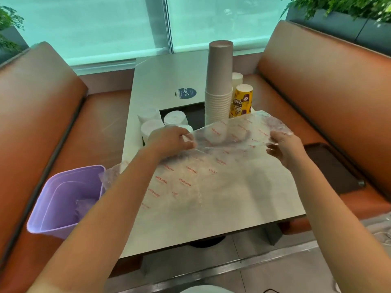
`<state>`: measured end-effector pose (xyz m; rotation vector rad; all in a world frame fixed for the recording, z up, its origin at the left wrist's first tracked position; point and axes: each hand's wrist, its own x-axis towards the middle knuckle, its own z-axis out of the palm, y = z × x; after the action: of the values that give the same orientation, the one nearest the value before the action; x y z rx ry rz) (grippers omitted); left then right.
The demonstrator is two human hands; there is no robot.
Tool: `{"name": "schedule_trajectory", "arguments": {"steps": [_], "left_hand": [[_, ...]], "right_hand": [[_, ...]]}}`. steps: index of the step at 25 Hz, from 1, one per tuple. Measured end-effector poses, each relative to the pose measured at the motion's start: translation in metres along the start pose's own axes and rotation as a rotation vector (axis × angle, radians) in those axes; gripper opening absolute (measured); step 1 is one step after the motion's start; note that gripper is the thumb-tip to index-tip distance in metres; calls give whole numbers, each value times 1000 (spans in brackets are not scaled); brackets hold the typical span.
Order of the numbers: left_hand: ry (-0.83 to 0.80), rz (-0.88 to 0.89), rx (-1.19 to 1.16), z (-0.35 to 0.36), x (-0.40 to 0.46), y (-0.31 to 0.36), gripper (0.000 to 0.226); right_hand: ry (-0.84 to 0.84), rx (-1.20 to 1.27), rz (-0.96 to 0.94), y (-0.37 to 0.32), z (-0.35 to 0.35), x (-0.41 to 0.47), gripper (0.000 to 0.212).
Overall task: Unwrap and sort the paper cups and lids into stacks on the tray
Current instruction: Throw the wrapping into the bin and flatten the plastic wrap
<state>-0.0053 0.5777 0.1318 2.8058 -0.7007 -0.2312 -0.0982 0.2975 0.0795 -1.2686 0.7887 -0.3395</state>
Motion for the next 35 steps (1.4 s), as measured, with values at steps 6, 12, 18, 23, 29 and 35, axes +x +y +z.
{"name": "schedule_trajectory", "arguments": {"steps": [6,12,18,23,29,35], "left_hand": [[189,-45,124,126,-26,27,44],[-195,-151,70,198,-40,7,55],[-162,-131,104,200,-36,6,57],[-156,-120,94,201,-37,5,58],[-157,-114,101,201,-37,0,62],[-164,-109,130,202,-36,-1,64]], "right_hand": [[219,-135,-69,72,-27,-4,51],[210,-344,-11,86,-55,12,40],[48,-705,64,65,-69,34,10],[-65,-486,-503,62,-68,30,11],[48,-1137,-316,70,-79,49,22],[211,-1323,-729,99,-44,24,47]]}}
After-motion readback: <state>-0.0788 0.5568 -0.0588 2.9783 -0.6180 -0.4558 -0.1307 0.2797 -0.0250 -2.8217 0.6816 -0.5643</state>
